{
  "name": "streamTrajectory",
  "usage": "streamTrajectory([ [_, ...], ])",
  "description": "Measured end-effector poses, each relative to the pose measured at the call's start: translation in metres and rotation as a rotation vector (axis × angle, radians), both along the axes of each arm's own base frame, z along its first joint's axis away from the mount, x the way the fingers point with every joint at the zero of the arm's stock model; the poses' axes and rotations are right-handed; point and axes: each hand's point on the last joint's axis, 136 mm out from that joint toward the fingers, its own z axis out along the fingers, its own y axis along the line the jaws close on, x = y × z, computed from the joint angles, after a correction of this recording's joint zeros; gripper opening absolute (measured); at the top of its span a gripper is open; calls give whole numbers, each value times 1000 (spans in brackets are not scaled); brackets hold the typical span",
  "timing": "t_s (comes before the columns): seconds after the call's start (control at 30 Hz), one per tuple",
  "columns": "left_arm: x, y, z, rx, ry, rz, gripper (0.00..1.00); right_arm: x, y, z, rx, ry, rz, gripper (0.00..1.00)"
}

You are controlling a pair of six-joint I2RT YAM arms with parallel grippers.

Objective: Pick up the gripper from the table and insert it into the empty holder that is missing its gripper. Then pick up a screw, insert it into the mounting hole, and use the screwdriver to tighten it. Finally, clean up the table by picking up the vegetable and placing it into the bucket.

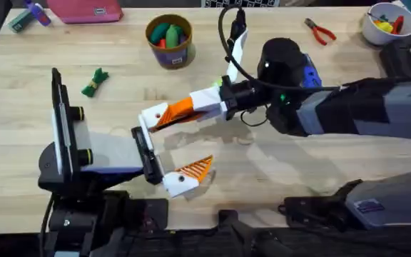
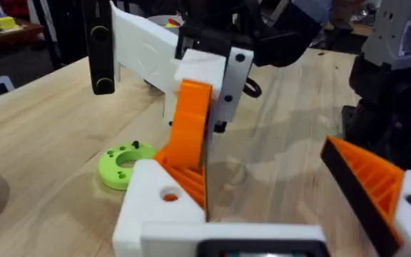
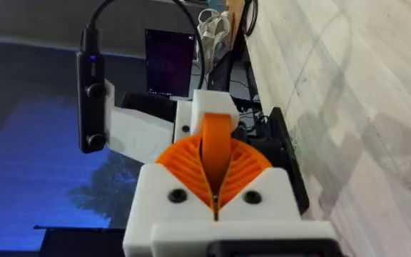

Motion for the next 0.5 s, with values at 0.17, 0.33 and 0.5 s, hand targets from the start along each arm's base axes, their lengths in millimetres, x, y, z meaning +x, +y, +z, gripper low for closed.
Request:
streamTrajectory([
  [0.17,0,0,0,0,0,0,987,0,0,0,0,0,0,8],
  [0.33,0,0,0,0,0,0,987,0,0,0,0,0,0,8],
  [0.5,-2,-1,0,-3,7,-15,987,4,1,2,4,-7,-24,616],
])
